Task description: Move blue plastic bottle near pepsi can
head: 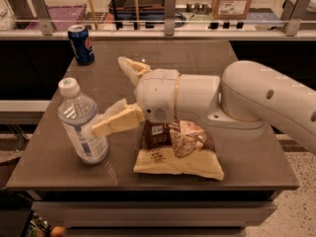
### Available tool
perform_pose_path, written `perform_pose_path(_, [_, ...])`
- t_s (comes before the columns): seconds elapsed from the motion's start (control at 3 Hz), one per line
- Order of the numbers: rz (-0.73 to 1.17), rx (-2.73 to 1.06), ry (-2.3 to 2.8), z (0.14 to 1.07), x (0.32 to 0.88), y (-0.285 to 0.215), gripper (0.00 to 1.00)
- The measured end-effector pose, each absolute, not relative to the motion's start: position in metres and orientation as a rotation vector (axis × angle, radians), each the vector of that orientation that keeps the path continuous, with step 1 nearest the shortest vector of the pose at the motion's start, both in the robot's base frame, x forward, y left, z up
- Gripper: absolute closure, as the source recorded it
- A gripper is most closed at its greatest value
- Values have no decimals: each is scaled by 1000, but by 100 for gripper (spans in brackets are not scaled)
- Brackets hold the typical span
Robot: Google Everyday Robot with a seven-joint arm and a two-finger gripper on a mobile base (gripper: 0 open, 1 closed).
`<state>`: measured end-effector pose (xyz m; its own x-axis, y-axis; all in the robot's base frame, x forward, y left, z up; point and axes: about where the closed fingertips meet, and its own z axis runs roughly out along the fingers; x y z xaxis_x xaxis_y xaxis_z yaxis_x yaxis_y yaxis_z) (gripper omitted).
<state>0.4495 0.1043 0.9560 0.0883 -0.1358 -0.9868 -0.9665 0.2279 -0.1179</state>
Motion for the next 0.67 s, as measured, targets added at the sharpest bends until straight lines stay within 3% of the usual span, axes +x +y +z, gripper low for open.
perform_pose_path(0.67, [935,-1202,1288,939,428,159,0])
